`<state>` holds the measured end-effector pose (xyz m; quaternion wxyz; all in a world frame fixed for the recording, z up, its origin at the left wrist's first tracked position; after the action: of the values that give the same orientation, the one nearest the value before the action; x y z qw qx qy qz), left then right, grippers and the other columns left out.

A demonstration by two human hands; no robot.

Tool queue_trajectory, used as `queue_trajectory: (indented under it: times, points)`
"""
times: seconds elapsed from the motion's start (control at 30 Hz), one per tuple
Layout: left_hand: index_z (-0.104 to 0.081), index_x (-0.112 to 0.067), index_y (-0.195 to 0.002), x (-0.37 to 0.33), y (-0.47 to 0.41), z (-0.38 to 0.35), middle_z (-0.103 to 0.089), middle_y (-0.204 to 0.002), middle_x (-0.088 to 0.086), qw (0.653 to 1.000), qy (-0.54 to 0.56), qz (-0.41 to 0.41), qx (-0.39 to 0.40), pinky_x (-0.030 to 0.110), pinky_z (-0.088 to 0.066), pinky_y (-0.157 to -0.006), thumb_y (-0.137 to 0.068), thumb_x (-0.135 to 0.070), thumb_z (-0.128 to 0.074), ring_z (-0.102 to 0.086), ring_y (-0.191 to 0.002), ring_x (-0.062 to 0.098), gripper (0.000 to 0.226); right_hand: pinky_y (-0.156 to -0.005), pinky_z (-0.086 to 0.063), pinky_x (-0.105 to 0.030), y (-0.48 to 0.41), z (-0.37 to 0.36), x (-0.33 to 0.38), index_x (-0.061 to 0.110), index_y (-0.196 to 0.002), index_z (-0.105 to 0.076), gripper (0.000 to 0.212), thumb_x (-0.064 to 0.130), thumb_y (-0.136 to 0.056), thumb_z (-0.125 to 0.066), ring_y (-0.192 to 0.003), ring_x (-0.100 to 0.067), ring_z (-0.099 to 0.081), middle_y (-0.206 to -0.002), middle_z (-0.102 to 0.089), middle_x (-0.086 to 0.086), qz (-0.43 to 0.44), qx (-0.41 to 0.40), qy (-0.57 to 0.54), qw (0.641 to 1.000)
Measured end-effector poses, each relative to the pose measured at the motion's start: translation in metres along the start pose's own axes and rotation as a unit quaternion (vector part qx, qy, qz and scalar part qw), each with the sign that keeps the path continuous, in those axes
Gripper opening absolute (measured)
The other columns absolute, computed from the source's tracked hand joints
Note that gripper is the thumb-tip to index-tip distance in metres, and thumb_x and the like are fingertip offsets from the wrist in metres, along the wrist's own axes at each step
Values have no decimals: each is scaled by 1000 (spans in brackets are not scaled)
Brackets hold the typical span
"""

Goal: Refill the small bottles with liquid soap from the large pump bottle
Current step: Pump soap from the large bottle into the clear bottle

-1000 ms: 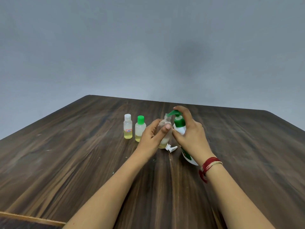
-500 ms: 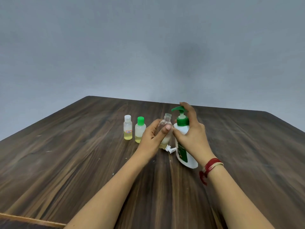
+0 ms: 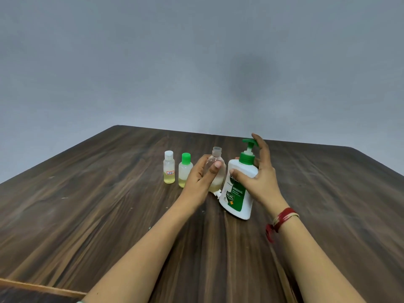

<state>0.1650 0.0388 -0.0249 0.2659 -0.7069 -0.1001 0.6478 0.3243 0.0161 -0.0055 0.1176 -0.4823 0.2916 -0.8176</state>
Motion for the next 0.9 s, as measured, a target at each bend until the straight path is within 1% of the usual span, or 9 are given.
queue_trajectory:
  times: [0.1,0.17,0.23,0.33,0.43,0.63,0.7,0.83,0.9]
  points:
    - [-59,-21,-99,0,1,-3,-64,-90,-9,1000,2,15,15,36,-56,-71,-80,-55,-54,-62,-84,6,40,-90,-56,-46,2,-1,3,51,-144,-21,93,17,-78,-78,-101,-11,-66,-113,-52,43,17,-9,8,1000]
    - [-58,-22,-99,-3,4,-6,-64,-87,-7,999,27,26,28,30,-57,-56,-81,-51,-56,-64,-76,6,35,-85,-58,-41,4,-5,9,49,-145,-20,91,22,-80,-77,-93,-8,-67,-109,-57,31,40,-8,28,999]
    - [-58,-23,-99,-6,6,-6,-64,-86,-8,999,41,23,27,27,-55,-51,-77,-53,-57,-65,-75,5,37,-81,-58,-35,6,-9,15,45,-146,-22,87,26,-81,-76,-86,-5,-66,-102,-57,31,59,-6,45,997]
    - [-59,-24,-98,-10,5,-6,-63,-88,-5,998,45,19,25,26,-54,-50,-74,-55,-57,-65,-77,5,40,-81,-58,-34,5,-11,19,44,-145,-22,84,29,-82,-76,-86,-4,-66,-100,-58,33,65,9,56,996]
    - [-59,-27,-97,-13,5,-6,-63,-83,-13,999,32,15,28,26,-54,-49,-74,-56,-56,-64,-77,3,37,-83,-58,-37,6,-11,23,51,-140,-20,82,33,-81,-74,-88,-5,-66,-100,-57,35,63,30,65,995]
    - [-60,-28,-95,-16,4,-5,-63,-83,-15,1000,-2,2,30,28,-56,-57,-83,-50,-56,-62,-82,6,25,-84,-57,-39,6,-13,30,53,-136,-18,84,27,-81,-75,-93,-12,-67,-116,-64,10,78,54,89,991]
    - [-59,-27,-95,-16,4,-4,-64,-80,-18,1000,2,1,27,31,-54,-62,-87,-42,-54,-62,-80,5,18,-83,-57,-39,7,-14,31,53,-136,-17,84,25,-81,-75,-91,-14,-67,-117,-65,7,83,56,97,990]
    - [-59,-25,-95,-16,4,-2,-64,-78,-14,1000,20,3,20,32,-55,-57,-82,-50,-55,-62,-76,9,29,-78,-58,-40,6,-17,31,52,-134,-17,83,25,-82,-74,-84,-14,-67,-113,-65,6,80,52,110,989]
    - [-58,-24,-95,-16,5,-2,-64,-77,-13,1000,23,6,21,31,-55,-57,-88,-43,-55,-62,-74,8,20,-78,-58,-41,6,-17,30,51,-135,-18,81,26,-82,-74,-83,-15,-66,-112,-66,4,81,49,119,988]
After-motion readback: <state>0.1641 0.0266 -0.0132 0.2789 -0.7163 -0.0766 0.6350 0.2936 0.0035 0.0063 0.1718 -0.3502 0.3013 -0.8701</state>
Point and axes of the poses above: each hand's wrist, its own y-axis away from the middle knuckle, its own z-axis out of the back of the hand, x = y × z, the point moved 4 cm from there along -y, towards the middle knuckle
